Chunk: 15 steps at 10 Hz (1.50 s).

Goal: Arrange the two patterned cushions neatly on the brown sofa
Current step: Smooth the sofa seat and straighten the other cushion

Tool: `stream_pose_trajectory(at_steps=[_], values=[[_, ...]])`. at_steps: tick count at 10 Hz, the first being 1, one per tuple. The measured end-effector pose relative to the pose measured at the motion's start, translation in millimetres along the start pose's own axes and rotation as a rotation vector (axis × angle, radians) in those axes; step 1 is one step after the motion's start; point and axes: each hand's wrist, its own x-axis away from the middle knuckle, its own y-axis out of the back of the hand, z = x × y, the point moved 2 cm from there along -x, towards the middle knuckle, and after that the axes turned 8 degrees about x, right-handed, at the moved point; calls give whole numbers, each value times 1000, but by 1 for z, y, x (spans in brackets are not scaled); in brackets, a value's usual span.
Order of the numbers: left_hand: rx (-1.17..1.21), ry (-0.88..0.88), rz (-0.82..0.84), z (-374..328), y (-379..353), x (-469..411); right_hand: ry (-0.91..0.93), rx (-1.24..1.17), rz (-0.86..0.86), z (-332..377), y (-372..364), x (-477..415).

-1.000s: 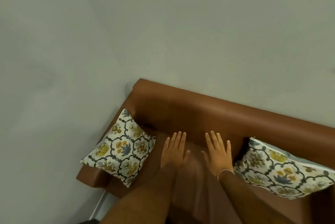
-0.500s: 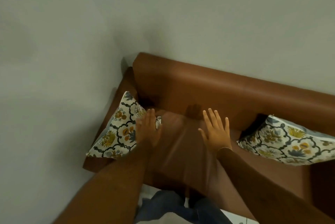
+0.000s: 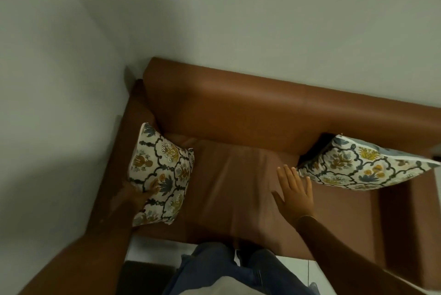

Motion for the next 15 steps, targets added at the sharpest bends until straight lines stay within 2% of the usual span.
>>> stream_pose_trajectory(at_steps=[1, 2, 4, 5, 6, 7, 8, 10, 13, 15], values=[[-116, -198, 72, -48, -10, 54, -60, -12, 15, -7, 3, -1], [-233, -404, 76, -100, -18, 105, -102, -45, 6, -6, 9, -4], [-422, -845, 143, -182, -23, 135, -158, -128, -8, 0, 17, -4], [-516, -990, 191, -230, -30, 136, -160, -157, -22, 5, 17, 6], [-697, -1142, 165, -282, -46, 128, -188, -169, -16, -1, 10, 21], [-911, -1241, 26, -326, -61, 118, -211, -149, 22, -12, -6, 44], [-1039, -1197, -98, -349, -73, 101, -273, -144, 66, -28, -23, 72], [-954, -977, -251, -338, -83, 97, -381, -124, 196, -56, -52, 117], [-912, -739, -259, -315, -90, 104, -418, -220, 171, -62, -35, 106], [-880, -708, -284, -324, -82, 103, -331, -213, 114, -56, -29, 100]])
